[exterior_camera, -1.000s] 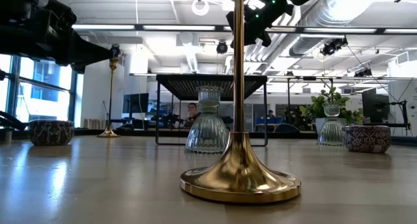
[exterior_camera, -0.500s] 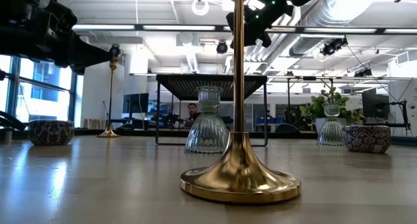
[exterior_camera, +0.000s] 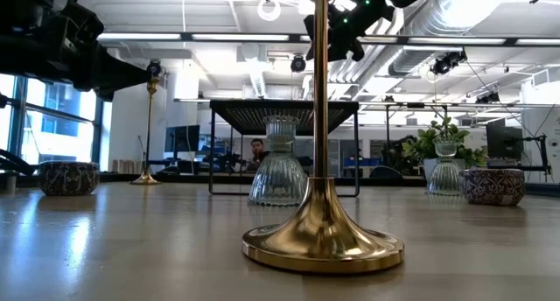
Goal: Pick & Place candle stick holders
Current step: Put the top right gold candle holder on the shelf
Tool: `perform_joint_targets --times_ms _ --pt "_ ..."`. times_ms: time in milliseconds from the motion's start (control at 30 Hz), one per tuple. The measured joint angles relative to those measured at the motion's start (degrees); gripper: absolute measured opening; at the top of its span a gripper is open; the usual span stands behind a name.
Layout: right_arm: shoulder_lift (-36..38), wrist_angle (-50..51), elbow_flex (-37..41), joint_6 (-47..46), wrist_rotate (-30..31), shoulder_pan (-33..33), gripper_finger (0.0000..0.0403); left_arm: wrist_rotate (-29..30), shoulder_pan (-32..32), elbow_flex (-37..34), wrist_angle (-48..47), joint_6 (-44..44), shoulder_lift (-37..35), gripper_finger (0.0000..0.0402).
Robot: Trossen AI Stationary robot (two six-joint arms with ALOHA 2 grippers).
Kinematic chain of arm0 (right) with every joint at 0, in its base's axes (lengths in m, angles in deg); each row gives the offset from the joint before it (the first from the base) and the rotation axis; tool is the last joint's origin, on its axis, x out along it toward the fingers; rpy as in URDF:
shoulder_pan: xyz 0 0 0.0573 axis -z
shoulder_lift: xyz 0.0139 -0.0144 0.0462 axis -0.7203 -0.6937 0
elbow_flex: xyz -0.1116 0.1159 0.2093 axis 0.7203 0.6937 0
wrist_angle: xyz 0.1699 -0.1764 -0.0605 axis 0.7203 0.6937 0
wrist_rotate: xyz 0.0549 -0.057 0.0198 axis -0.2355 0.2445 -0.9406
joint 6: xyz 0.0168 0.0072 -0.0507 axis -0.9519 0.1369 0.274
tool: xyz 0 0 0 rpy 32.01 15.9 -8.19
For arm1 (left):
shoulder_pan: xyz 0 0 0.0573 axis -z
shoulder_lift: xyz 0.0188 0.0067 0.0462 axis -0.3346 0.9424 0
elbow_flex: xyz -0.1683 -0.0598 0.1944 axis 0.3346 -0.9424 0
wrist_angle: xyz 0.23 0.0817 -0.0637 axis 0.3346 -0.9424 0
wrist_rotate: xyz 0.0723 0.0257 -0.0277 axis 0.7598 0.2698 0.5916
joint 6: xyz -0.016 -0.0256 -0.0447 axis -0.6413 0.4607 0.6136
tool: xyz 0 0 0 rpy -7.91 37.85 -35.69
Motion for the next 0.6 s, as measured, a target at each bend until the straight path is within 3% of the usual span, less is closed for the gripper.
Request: perform_joint_targets --times_ms 233,600 --pt "1.2 -0.4 0.0 0.5 0.0 -0.4 0.0210 0.0 0.0 0.0 0.0 0.2 0.0 0.0000" --pt "6.8 7.0 -0.1 -0.1 -4.0 -0.8 0.0216 0.0 0.0 0.0 -0.1 0.5 0.0 0.0000"
